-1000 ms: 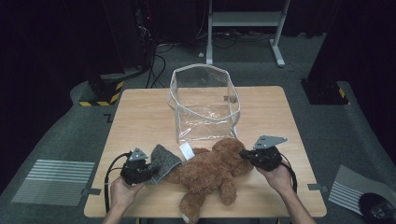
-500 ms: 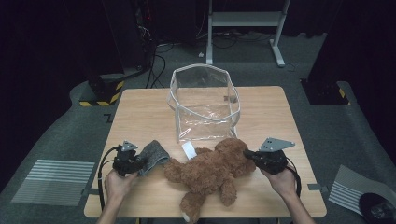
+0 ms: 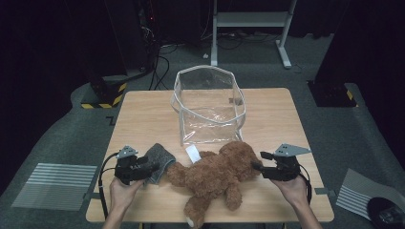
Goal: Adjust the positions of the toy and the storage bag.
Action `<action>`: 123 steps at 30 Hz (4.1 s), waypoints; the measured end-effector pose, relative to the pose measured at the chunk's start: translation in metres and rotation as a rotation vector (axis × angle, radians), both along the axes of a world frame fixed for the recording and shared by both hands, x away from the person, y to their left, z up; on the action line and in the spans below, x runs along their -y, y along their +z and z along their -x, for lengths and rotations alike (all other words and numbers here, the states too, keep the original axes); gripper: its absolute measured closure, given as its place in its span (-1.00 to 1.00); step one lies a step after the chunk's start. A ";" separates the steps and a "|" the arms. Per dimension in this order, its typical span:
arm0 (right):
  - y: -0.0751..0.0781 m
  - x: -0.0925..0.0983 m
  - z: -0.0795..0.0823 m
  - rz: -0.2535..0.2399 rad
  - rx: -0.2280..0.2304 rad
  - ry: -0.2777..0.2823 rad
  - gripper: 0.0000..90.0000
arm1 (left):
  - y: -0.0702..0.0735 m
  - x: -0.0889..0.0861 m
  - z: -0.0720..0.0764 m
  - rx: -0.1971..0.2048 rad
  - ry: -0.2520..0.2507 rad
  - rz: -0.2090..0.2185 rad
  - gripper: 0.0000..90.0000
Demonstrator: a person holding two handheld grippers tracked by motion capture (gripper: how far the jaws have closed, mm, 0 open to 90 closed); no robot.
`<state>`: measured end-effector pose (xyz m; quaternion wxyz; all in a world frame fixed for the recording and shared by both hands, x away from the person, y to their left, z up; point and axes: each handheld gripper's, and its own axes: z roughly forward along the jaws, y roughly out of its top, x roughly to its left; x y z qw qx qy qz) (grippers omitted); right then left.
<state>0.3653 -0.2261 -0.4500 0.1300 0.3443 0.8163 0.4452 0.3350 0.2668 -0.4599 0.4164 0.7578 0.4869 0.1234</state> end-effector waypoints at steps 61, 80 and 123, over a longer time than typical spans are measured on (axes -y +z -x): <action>-0.025 0.000 0.064 -0.038 -0.006 0.021 -0.27 | -0.018 0.049 0.007 0.017 -0.041 -0.101 -0.30; -0.014 -0.012 0.028 -0.091 -0.026 0.007 -0.65 | 0.001 0.027 0.021 0.050 -0.036 -0.061 -0.35; -0.025 -0.064 0.013 -0.040 -0.057 0.198 -0.21 | 0.028 0.168 -0.034 -0.058 -0.570 -0.369 -0.98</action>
